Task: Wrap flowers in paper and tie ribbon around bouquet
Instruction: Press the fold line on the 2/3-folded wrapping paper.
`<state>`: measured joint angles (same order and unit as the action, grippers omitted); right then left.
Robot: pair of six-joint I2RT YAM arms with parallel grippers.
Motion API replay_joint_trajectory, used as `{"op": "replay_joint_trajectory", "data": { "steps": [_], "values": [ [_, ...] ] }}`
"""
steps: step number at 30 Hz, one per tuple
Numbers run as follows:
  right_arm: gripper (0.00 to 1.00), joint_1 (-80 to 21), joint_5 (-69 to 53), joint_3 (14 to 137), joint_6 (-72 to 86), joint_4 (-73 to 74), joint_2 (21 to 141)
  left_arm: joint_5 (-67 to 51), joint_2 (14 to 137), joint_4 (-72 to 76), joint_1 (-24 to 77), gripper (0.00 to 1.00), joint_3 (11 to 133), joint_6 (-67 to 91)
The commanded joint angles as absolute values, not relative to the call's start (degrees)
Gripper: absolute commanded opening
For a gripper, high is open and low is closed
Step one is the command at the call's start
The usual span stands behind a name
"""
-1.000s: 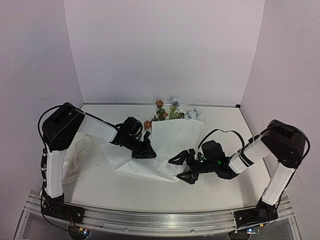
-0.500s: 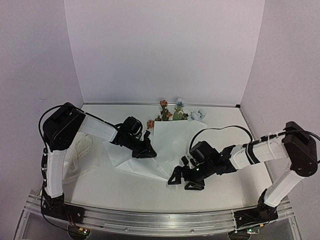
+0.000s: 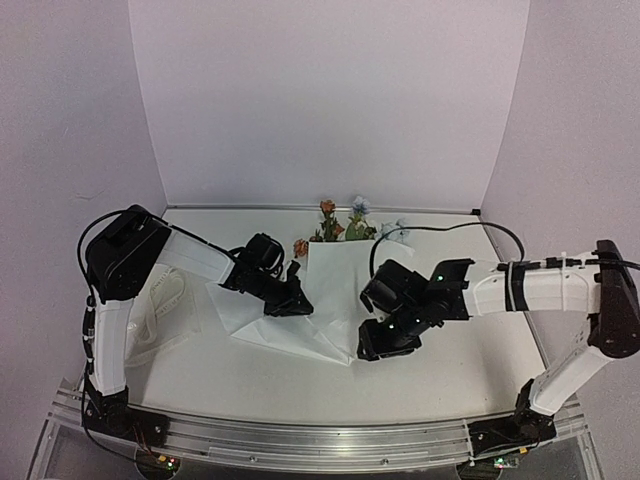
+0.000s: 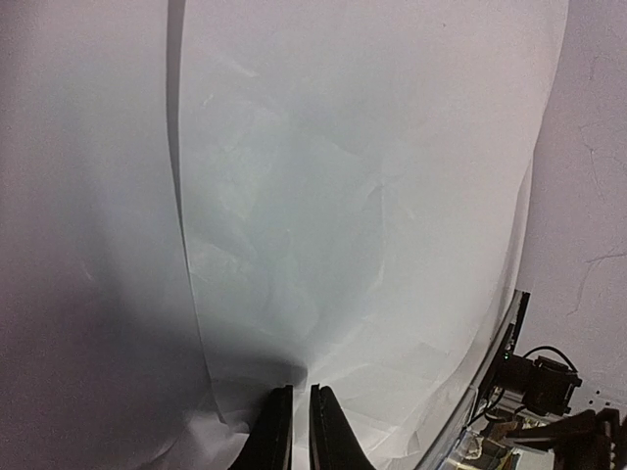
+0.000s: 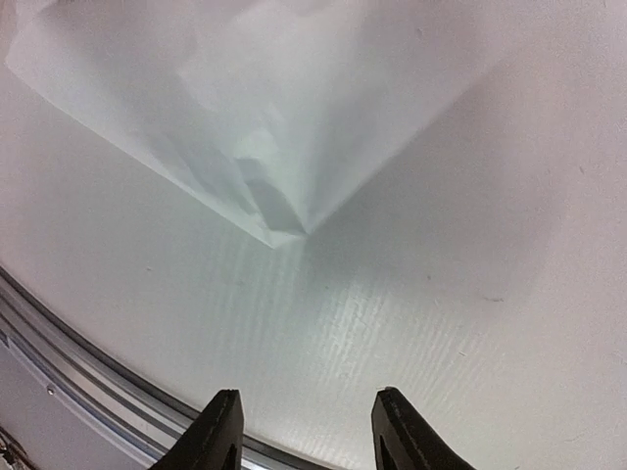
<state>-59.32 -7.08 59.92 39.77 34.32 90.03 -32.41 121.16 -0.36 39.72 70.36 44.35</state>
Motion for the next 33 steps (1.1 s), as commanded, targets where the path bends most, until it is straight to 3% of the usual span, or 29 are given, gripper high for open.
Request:
{"op": "replay_joint_trajectory", "data": {
  "steps": [1, 15, 22, 33],
  "values": [
    [0.45, -61.4, 0.2, 69.0, 32.9, 41.3, 97.1, -27.3, 123.1, -2.5, 39.0, 0.10, 68.0, 44.2],
    [0.37, -64.5, 8.3, 80.7, 22.1, 44.9, 109.9, -27.7, 123.2, -2.4, 39.0, 0.09, 67.6, 43.7],
    [0.41, -64.9, 7.3, 80.4, 20.7, 45.0, 111.3, -28.3, 123.8, -1.9, 39.0, 0.09, 66.3, 43.1],
    [0.36, -64.9, 8.6, 78.5, 16.4, 41.8, 114.3, -30.4, 123.5, -1.1, 38.9, 0.09, 64.9, 41.1]
  ]
}}
